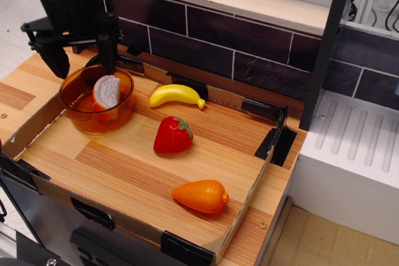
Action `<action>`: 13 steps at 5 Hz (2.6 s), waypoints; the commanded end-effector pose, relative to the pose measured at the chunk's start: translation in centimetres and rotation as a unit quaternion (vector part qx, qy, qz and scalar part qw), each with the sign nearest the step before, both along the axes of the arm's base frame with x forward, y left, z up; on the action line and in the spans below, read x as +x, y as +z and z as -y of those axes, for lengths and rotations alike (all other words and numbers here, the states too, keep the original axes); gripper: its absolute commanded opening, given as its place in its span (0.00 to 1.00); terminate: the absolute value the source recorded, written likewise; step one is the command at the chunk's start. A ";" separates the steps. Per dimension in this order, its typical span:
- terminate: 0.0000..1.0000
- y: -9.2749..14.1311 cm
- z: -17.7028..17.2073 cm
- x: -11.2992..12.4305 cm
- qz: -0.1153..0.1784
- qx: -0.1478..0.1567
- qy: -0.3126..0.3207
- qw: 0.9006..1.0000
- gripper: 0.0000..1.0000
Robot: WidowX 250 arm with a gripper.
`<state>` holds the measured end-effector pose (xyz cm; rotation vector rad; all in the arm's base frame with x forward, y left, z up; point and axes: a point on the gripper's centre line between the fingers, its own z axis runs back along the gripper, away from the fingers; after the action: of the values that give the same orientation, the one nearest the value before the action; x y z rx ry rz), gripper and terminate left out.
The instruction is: Take sushi out of pot
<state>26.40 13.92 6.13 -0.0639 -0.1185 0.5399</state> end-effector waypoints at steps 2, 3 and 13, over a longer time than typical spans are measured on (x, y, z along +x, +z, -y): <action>0.00 -1.4 1.2 -0.1 0.014 0.035 0.015 0.999 1.00; 0.00 -1.8 1.0 0.3 0.015 0.034 0.029 0.999 1.00; 0.00 5.6 7.1 1.3 0.019 0.032 -0.032 0.999 0.00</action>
<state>27.83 6.24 10.93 -0.0176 -0.1409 0.4638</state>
